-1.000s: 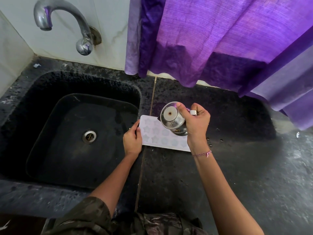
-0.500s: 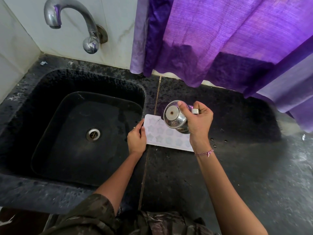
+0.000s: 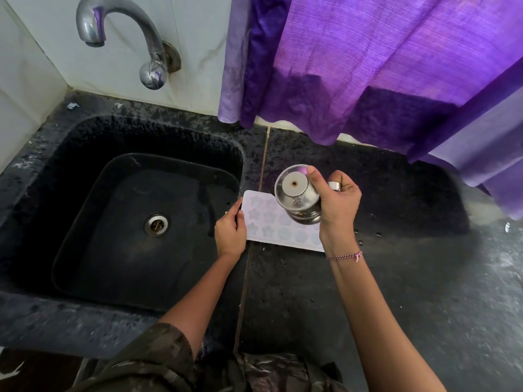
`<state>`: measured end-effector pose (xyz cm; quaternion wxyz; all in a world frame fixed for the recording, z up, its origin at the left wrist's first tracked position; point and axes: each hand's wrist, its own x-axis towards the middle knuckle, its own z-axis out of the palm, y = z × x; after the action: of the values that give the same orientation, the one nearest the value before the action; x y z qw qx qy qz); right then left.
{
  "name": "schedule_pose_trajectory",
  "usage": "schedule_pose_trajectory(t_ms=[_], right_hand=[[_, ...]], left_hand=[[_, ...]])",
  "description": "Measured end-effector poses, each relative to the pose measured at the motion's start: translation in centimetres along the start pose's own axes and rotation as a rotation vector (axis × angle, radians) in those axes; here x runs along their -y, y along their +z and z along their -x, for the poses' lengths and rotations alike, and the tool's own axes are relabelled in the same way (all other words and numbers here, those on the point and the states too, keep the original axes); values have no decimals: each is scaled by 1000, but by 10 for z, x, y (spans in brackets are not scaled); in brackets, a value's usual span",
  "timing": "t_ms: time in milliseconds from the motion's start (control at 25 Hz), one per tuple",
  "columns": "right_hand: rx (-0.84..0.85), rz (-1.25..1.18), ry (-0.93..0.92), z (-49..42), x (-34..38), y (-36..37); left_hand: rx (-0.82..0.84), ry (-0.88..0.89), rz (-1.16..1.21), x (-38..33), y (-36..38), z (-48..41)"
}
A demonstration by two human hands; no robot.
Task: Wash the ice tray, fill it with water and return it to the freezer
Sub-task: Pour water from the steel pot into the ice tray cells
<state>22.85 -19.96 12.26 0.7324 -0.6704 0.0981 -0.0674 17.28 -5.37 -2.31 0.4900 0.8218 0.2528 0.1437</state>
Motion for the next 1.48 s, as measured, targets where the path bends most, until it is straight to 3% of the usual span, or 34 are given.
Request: schedule_pose_trajectory(t_ms=[280,1040,1480], right_hand=[[13,-38,14,15,-9,-6],[61,256,-173,25,-19,-4],[45,254,-189,24,-13,-8]], left_hand=[[-6,5,-6,-1,0,1],[-1,-12,-3,2,1,-1],[-5,-9,-6,3,1,-1]])
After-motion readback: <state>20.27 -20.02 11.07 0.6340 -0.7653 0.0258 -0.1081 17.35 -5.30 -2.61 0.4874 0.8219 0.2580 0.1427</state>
